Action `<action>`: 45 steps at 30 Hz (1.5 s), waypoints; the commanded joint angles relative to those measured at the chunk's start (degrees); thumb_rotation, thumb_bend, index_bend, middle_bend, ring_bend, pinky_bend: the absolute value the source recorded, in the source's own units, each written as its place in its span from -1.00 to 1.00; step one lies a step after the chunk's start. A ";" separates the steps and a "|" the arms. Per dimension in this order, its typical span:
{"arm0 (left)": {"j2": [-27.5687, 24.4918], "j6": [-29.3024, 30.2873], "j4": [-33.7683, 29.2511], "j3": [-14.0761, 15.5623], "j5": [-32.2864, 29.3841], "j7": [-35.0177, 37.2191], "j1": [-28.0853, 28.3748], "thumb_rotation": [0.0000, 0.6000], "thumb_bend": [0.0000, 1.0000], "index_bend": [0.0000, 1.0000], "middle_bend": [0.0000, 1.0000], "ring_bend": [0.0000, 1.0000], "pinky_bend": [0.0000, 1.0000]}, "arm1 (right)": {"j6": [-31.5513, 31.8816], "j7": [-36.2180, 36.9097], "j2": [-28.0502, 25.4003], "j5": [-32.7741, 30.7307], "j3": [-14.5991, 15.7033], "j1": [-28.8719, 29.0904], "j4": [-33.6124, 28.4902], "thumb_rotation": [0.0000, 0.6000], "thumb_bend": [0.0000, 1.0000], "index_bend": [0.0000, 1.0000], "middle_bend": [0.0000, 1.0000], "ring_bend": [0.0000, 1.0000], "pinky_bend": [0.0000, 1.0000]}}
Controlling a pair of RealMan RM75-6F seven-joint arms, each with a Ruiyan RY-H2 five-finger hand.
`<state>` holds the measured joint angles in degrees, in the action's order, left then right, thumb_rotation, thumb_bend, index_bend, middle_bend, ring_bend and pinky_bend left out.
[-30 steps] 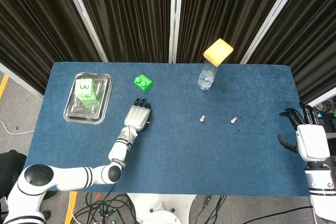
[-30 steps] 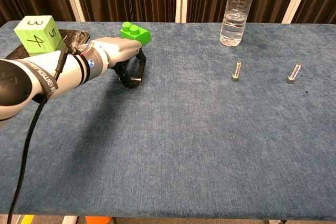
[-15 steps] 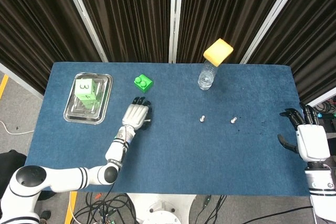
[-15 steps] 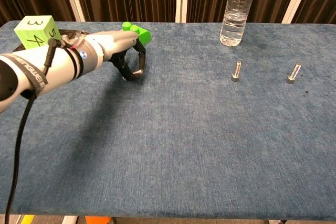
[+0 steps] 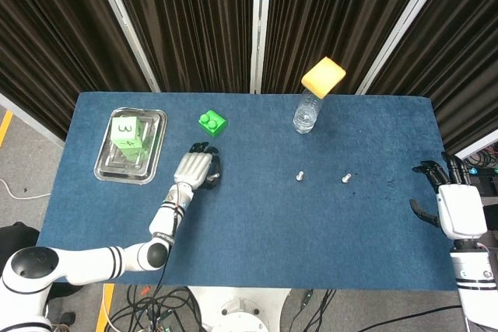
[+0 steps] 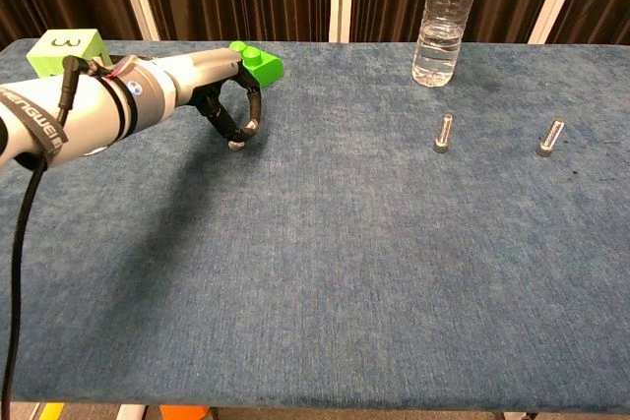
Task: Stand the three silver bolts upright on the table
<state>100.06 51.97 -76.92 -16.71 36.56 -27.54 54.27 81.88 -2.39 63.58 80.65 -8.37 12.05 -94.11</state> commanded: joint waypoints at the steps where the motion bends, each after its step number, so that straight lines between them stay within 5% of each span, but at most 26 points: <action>1: -0.63 -0.24 -0.19 -0.17 0.56 1.35 -0.54 1.00 -0.24 0.09 -0.64 -0.98 -1.00 | -0.07 -0.10 -0.01 0.02 0.00 -0.02 -0.09 1.00 -0.70 -0.41 -0.54 -1.00 -1.00; 37: -2.94 -0.23 -1.49 2.07 4.78 5.72 -2.81 0.94 -0.23 -0.14 -0.65 -0.98 -1.00 | 0.38 -2.44 -0.33 0.53 -0.28 -0.42 -2.39 1.00 -0.70 -0.41 -0.54 -1.00 -1.00; 41: -5.52 2.66 -4.92 1.60 7.96 7.17 -4.25 0.98 -0.43 -0.42 -0.67 -0.98 -1.00 | 0.07 -1.80 -1.02 0.11 -0.67 -0.32 -2.36 1.00 -0.70 -0.41 -0.54 -1.00 -1.00; 45: -12.53 7.73 -12.04 2.28 13.03 8.05 -7.85 1.00 -0.52 -0.44 -0.67 -0.98 -1.00 | -3.65 3.11 -4.46 0.20 -0.19 0.41 -2.41 1.00 -0.69 -0.41 -0.57 -1.00 -1.00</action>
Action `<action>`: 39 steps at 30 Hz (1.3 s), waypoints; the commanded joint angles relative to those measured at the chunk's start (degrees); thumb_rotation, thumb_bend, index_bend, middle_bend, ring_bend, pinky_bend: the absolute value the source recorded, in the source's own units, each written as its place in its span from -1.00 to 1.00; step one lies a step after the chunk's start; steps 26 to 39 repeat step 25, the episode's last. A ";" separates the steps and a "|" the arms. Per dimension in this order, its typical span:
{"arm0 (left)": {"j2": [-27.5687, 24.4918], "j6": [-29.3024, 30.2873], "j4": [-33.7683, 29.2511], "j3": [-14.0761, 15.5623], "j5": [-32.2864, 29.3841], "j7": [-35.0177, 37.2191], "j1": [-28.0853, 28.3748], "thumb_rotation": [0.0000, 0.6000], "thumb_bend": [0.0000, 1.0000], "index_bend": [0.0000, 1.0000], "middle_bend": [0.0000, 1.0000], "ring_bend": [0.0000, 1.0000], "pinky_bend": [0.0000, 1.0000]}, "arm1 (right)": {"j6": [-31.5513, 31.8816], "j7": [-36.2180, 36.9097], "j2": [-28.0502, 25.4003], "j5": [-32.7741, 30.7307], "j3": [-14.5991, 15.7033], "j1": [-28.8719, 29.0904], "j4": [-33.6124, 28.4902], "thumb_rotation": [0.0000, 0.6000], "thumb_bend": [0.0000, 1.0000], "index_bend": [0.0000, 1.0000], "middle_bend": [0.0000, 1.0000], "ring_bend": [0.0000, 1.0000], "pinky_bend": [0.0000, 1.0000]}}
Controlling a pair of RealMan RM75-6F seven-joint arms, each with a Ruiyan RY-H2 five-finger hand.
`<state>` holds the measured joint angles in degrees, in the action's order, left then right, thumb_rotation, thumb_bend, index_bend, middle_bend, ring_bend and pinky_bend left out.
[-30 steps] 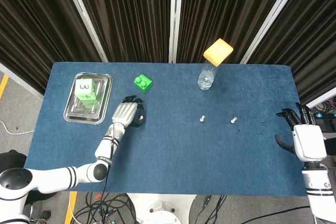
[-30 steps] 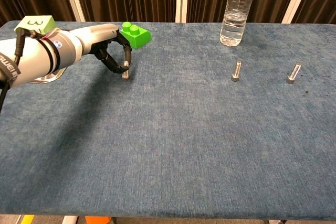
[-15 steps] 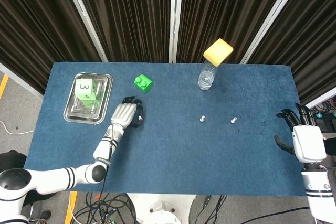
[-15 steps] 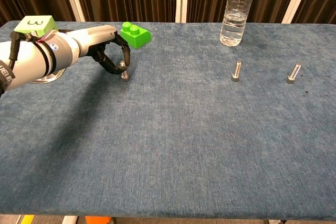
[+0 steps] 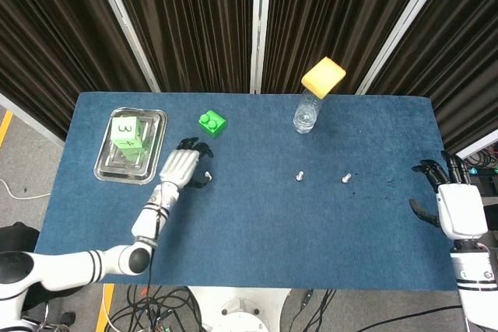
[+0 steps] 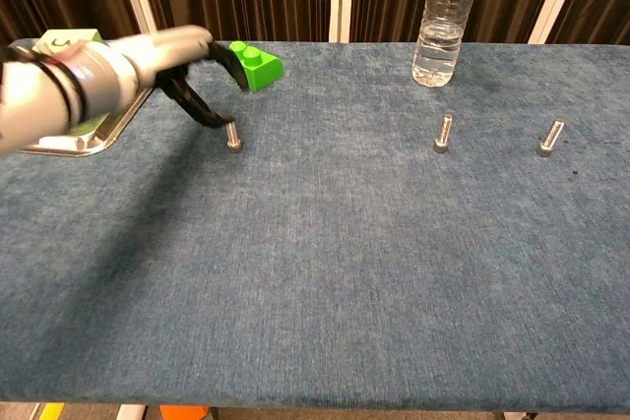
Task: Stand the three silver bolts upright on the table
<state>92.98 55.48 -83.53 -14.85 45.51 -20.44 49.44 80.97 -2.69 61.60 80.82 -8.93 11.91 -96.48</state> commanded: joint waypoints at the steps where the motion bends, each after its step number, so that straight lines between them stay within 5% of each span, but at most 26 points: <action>1: -8.02 6.49 -7.96 0.78 5.70 1.13 -4.60 1.00 -0.55 -0.44 -0.67 -0.98 -1.00 | -4.09 5.06 -3.70 0.28 0.70 0.83 0.21 1.00 -0.67 -0.41 -0.58 -1.00 -1.00; 7: -19.86 18.15 -16.15 3.32 14.64 4.49 -13.90 1.00 -0.62 -0.44 -0.67 -0.98 -1.00 | -5.21 12.81 -5.67 2.94 2.04 0.68 3.55 1.00 -0.64 -0.60 -0.63 -1.00 -1.00; 16: -29.13 30.87 -17.52 10.30 24.37 11.71 -28.06 1.00 -0.63 -0.42 -0.67 -0.98 -1.00 | 0.57 22.81 -2.75 8.02 4.07 -1.86 10.47 1.00 -0.64 -0.81 -0.81 -1.00 -1.00; 25: -29.15 41.22 -12.55 16.76 30.00 16.08 -40.89 1.00 -0.63 -0.40 -0.67 -0.98 -1.00 | 2.77 24.83 -1.86 10.05 6.82 -4.29 13.00 1.00 -0.62 -0.81 -0.79 -1.00 -1.00; 39: -29.15 41.22 -12.55 16.76 30.00 16.08 -40.89 1.00 -0.63 -0.40 -0.67 -0.98 -1.00 | 2.77 24.83 -1.86 10.05 6.82 -4.29 13.00 1.00 -0.62 -0.81 -0.79 -1.00 -1.00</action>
